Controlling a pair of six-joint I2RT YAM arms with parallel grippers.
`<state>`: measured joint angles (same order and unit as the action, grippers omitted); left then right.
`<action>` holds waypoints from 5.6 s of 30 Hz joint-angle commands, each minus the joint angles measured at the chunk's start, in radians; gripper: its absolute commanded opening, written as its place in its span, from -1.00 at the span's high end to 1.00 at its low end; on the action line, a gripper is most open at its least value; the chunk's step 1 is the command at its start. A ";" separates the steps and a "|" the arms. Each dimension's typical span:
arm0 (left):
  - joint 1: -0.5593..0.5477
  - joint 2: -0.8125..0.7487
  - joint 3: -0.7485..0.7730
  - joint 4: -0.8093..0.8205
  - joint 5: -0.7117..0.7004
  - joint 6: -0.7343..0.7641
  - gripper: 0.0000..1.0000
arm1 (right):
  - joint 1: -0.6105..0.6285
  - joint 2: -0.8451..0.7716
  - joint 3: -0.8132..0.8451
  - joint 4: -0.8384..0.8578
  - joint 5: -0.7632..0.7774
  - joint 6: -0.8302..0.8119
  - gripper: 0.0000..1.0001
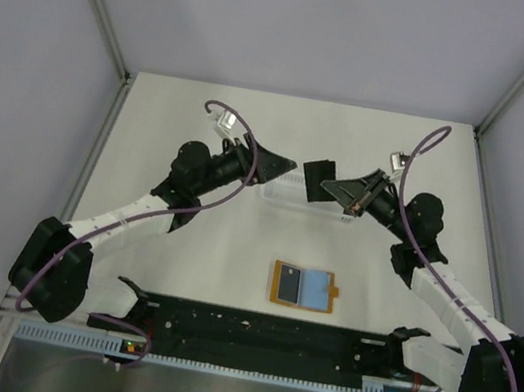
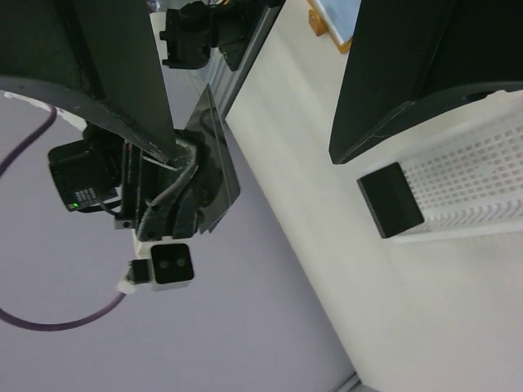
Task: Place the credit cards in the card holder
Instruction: Place the credit card in the storage box.
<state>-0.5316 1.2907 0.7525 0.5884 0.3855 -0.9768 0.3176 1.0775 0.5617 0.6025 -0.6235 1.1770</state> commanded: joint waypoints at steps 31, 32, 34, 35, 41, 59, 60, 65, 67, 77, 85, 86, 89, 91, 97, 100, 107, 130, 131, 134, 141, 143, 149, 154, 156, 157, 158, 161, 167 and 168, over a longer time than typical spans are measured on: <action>-0.059 0.130 0.041 0.407 0.101 -0.201 0.31 | -0.006 0.036 -0.025 0.266 -0.097 0.167 1.00; -0.061 0.130 0.044 0.407 0.101 -0.203 0.32 | -0.008 0.039 -0.026 0.264 -0.097 0.167 1.00; -0.064 0.133 0.047 0.410 0.099 -0.204 0.35 | -0.006 0.039 -0.028 0.264 -0.097 0.167 1.00; -0.064 0.133 0.047 0.410 0.099 -0.204 0.36 | -0.008 0.039 -0.029 0.264 -0.100 0.167 1.00; -0.070 0.137 0.051 0.410 0.099 -0.204 0.58 | -0.008 0.039 -0.032 0.269 -0.102 0.168 1.00; -0.065 0.108 0.044 0.367 0.078 -0.177 1.00 | -0.008 -0.025 -0.003 0.071 -0.062 0.026 0.91; -0.062 0.108 0.042 0.367 0.076 -0.181 1.00 | -0.008 -0.036 0.003 0.042 -0.058 0.007 0.90; -0.048 0.110 0.030 0.390 0.084 -0.198 1.00 | -0.009 -0.071 0.024 -0.053 -0.041 -0.054 0.89; -0.044 0.108 0.028 0.392 0.087 -0.201 1.00 | -0.011 -0.076 0.024 -0.061 -0.041 -0.062 0.89; -0.041 0.107 0.030 0.390 0.096 -0.206 1.00 | -0.009 -0.068 0.015 -0.030 -0.045 -0.045 0.63; -0.041 0.108 0.030 0.396 0.101 -0.211 1.00 | -0.009 -0.067 0.014 -0.023 -0.044 -0.042 0.72; -0.041 0.107 0.028 0.396 0.098 -0.209 1.00 | -0.009 -0.068 0.012 -0.021 -0.044 -0.040 0.80; -0.041 0.107 0.027 0.390 0.093 -0.204 1.00 | -0.009 -0.074 0.004 -0.018 -0.042 -0.042 1.00; -0.036 0.105 0.025 0.386 0.085 -0.197 1.00 | -0.009 -0.083 -0.002 -0.033 -0.033 -0.043 1.00; 0.030 0.107 0.028 0.380 0.098 -0.203 1.00 | -0.020 -0.136 -0.002 -0.170 -0.016 -0.120 1.00; 0.065 0.107 0.038 0.380 0.110 -0.212 1.00 | -0.023 -0.151 -0.008 -0.205 -0.015 -0.142 1.00; 0.078 0.125 0.064 0.367 0.134 -0.214 1.00 | -0.025 -0.122 -0.025 -0.168 -0.030 -0.126 1.00; 0.102 0.041 -0.070 0.185 0.130 -0.062 1.00 | -0.023 0.131 0.343 -0.830 0.746 -0.583 1.00; 0.102 0.041 -0.073 0.185 0.131 -0.062 1.00 | -0.023 0.159 0.362 -0.831 0.760 -0.600 1.00; 0.102 0.042 -0.079 0.185 0.133 -0.062 1.00 | -0.023 0.226 0.394 -0.827 0.792 -0.628 1.00; 0.105 0.047 -0.087 0.188 0.142 -0.062 1.00 | -0.023 0.355 0.432 -0.805 0.800 -0.662 1.00; 0.105 0.048 -0.088 0.191 0.144 -0.063 1.00 | -0.023 0.378 0.437 -0.799 0.814 -0.671 1.00; 0.105 0.055 -0.093 0.195 0.151 -0.066 1.00 | -0.023 0.432 0.461 -0.785 0.843 -0.714 1.00; 0.105 0.062 -0.094 0.205 0.154 -0.069 1.00 | -0.023 0.463 0.474 -0.785 0.846 -0.732 0.89; 0.105 0.070 -0.096 0.212 0.156 -0.072 1.00 | -0.023 0.470 0.474 -0.784 0.846 -0.738 0.81; 0.105 0.071 -0.097 0.215 0.156 -0.074 1.00 | -0.025 0.472 0.471 -0.785 0.846 -0.738 0.75; 0.105 0.073 -0.097 0.220 0.159 -0.076 1.00 | -0.023 0.478 0.471 -0.785 0.846 -0.741 0.72; 0.107 0.078 -0.104 0.226 0.159 -0.079 1.00 | -0.023 0.480 0.463 -0.785 0.840 -0.741 0.64; 0.105 0.081 -0.107 0.232 0.161 -0.083 1.00 | -0.023 0.473 0.454 -0.784 0.840 -0.743 0.49; 0.105 0.081 -0.107 0.234 0.162 -0.083 1.00 | -0.025 0.466 0.455 -0.785 0.841 -0.740 0.49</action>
<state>-0.4316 1.3685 0.6472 0.7547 0.5346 -1.0569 0.3038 1.5494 0.9897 -0.2100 0.2016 0.4480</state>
